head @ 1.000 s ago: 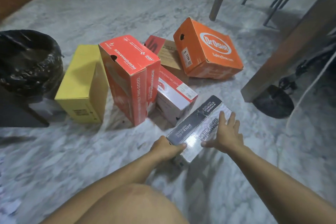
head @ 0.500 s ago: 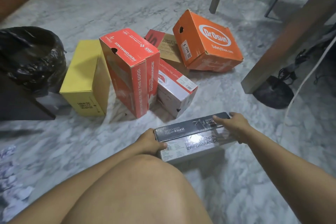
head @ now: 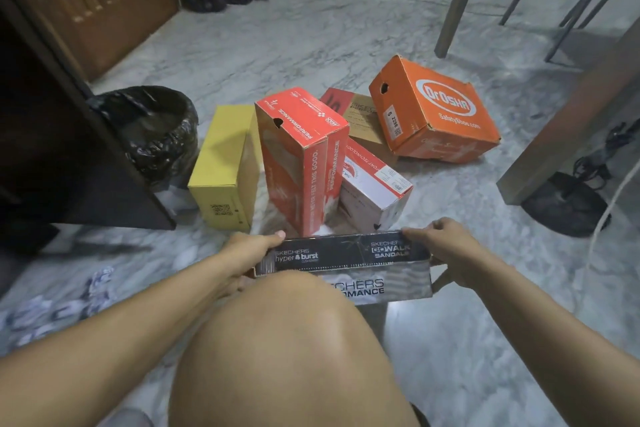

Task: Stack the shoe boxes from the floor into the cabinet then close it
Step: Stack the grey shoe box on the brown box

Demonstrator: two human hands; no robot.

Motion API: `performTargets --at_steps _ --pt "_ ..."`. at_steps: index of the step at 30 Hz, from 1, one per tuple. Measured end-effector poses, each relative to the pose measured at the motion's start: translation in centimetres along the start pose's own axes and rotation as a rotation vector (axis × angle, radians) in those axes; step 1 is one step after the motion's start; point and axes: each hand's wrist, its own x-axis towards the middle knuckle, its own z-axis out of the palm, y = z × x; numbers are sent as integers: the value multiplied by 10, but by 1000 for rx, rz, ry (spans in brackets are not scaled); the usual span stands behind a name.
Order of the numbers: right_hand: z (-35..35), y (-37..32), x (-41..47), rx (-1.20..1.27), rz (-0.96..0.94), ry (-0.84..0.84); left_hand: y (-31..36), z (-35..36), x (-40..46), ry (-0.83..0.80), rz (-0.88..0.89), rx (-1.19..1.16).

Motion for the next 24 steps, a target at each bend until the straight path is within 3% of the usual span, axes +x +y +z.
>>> performTargets --at_steps 12,24 --pt "100 -91 -61 97 -347 -207 -9 -159 -86 249 44 -163" --pt "172 -209 -149 94 -689 -391 3 -293 -182 532 238 -340"
